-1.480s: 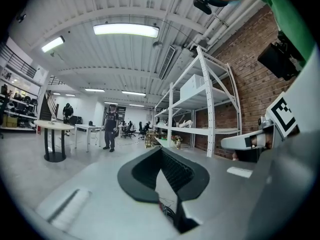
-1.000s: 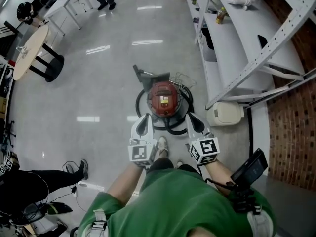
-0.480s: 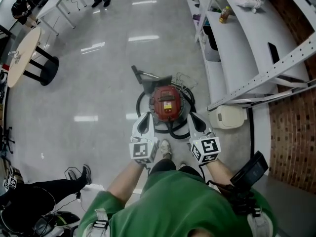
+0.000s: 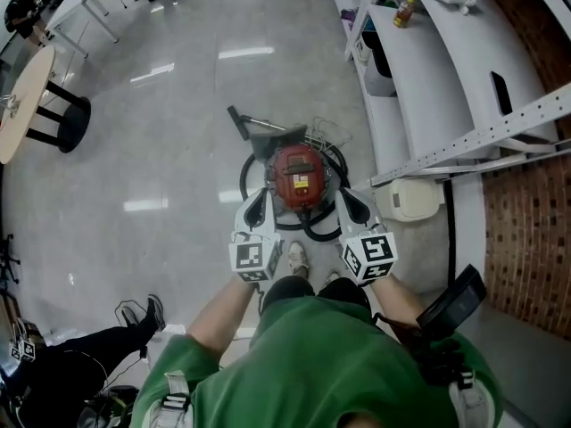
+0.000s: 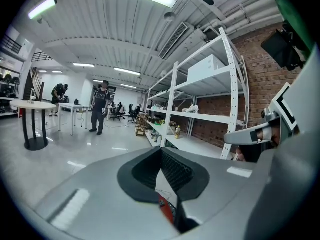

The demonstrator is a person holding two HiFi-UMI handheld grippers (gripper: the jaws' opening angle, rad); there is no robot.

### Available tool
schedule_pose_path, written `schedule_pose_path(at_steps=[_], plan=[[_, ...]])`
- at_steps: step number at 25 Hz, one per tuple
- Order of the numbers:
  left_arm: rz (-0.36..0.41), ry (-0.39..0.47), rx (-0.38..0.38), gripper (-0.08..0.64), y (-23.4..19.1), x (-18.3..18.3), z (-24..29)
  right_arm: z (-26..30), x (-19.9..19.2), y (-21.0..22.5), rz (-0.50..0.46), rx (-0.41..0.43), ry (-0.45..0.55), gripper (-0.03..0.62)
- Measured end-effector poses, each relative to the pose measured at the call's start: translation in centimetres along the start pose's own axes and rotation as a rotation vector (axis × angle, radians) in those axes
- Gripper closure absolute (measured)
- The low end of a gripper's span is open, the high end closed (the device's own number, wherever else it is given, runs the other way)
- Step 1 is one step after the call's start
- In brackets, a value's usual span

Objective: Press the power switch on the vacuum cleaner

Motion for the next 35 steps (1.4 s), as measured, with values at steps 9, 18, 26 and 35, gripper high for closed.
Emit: schedule_pose_path(at_steps=[9,18,26,35], plan=[[-0.003,-0.089,0.010,0.552,-0.1,-3.1,1.8,1.4,-1.9,1.4,0.011,-0.017,-0.057,0.588],[0.016,-0.184,0.056,0.552,0.7,-6.7,4.7,4.8,-4.7,4.0,0.016,0.041,-0.116,0.587],[0.033,-0.267,0.076,0.552,1.8,-10.2,8.1,8.2,-8.1,7.5,0.048,0.083,-0.181,0.586],[0.043,-0.367,0.118,0.551,2.0,-15.7,10.5,11.5,-12.4,10.4,0.088,0.116,-0.220,0.586]])
Point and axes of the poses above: the fingertips, and each gripper's own axes: z forward along the fingers, y to its right, x out of its top, the point moved 10 cm from there along -z, backward along the fingers, and after that the axes turned 8 degrees about x, right-handed, at the moved point
